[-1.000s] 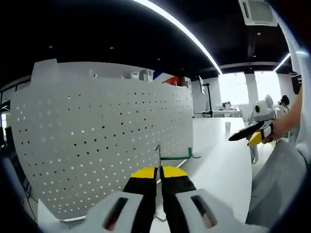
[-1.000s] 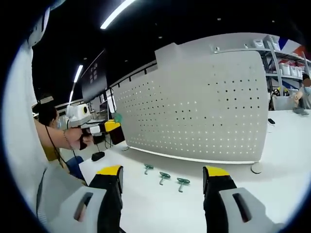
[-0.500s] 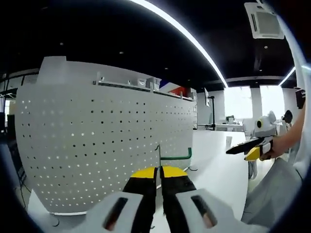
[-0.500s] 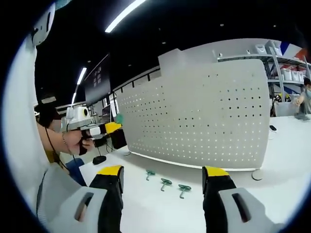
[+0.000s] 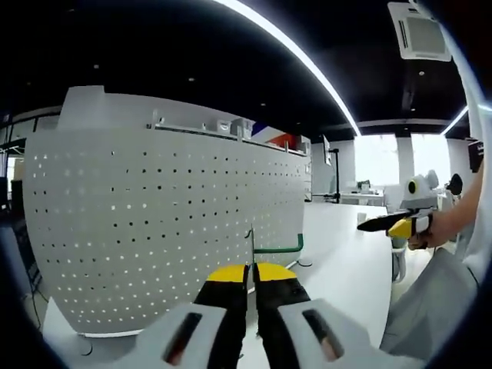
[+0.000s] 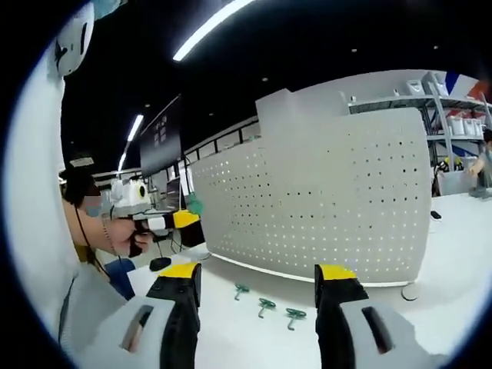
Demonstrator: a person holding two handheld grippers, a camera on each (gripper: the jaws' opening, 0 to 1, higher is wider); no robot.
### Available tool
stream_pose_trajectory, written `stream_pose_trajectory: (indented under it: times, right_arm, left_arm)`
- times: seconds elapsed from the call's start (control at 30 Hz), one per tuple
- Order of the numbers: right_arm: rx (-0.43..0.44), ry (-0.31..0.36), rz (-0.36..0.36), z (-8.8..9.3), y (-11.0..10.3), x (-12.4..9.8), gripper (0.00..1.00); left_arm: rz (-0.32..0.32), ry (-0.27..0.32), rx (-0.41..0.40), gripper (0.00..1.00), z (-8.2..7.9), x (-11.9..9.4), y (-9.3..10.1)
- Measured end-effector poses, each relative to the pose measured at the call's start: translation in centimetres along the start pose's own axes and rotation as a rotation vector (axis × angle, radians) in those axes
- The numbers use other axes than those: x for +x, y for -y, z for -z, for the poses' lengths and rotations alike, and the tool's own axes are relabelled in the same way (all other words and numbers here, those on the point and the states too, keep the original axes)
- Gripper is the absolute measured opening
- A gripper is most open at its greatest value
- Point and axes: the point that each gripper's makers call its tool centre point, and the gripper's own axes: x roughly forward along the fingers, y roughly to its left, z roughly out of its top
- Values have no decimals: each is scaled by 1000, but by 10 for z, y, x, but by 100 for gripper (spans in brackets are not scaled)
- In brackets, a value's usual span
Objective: Insert the hook assembly into the mounting plate slot until the hook locks in place.
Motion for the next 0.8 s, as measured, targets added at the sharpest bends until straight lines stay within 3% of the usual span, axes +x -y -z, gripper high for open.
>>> stream_pose_trajectory:
  times: [0.33, 0.8]
  right_arm:
    - [7, 4, -16, -2, -3, 4, 54]
    - [18, 18, -67, -7, -20, 34, 55]
  left_arm:
    - [7, -13, 14, 2, 2, 1, 3]
    - [27, -16, 25, 2, 0, 6, 13]
